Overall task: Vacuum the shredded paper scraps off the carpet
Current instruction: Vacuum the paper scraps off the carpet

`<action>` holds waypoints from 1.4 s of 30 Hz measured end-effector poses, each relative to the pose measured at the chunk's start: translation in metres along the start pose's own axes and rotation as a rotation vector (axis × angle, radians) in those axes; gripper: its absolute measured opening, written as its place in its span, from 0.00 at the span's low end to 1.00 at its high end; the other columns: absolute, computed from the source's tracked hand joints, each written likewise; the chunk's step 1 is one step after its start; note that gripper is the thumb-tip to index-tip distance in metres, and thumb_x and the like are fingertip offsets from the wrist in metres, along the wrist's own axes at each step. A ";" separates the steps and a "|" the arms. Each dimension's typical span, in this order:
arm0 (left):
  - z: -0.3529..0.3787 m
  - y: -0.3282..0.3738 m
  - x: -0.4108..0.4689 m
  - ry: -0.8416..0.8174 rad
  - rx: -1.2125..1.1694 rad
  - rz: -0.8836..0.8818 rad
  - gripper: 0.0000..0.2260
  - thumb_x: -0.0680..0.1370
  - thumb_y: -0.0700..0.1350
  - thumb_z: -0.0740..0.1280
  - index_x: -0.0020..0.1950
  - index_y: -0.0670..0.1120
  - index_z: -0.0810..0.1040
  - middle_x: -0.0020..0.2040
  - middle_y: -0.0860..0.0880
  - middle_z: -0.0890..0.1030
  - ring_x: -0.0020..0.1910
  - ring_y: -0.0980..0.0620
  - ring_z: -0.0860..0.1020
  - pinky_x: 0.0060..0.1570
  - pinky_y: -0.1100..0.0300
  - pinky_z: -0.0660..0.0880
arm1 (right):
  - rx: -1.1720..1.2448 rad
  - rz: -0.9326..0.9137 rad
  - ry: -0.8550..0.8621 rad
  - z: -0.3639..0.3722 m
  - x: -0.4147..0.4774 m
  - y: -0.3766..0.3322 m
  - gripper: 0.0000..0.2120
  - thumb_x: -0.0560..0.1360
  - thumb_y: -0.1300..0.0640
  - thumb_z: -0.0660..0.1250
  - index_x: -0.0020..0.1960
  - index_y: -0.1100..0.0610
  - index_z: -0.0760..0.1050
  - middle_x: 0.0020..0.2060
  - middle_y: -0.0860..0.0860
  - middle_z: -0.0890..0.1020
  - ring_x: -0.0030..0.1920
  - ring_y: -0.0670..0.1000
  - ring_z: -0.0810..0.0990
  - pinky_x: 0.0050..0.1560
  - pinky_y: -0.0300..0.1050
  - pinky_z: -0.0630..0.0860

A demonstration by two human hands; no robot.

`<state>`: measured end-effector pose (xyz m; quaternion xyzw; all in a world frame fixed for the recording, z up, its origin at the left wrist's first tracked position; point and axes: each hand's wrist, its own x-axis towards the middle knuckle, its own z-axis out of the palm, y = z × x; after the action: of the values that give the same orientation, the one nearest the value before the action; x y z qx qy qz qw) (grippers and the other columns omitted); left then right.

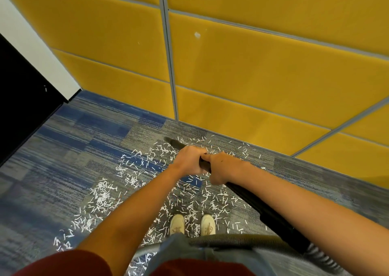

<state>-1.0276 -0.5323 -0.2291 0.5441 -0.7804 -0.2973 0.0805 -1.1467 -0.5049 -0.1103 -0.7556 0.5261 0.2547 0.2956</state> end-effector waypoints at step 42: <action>-0.005 -0.032 -0.061 0.084 -0.020 -0.156 0.10 0.70 0.44 0.70 0.39 0.56 0.70 0.41 0.54 0.79 0.43 0.53 0.76 0.43 0.63 0.69 | -0.117 -0.144 0.016 0.023 0.021 -0.041 0.32 0.71 0.48 0.69 0.71 0.52 0.61 0.46 0.50 0.72 0.44 0.51 0.75 0.46 0.45 0.76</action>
<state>-0.9755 -0.4866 -0.2304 0.6144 -0.7286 -0.2874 0.0952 -1.1035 -0.4907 -0.1334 -0.8095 0.4570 0.2569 0.2641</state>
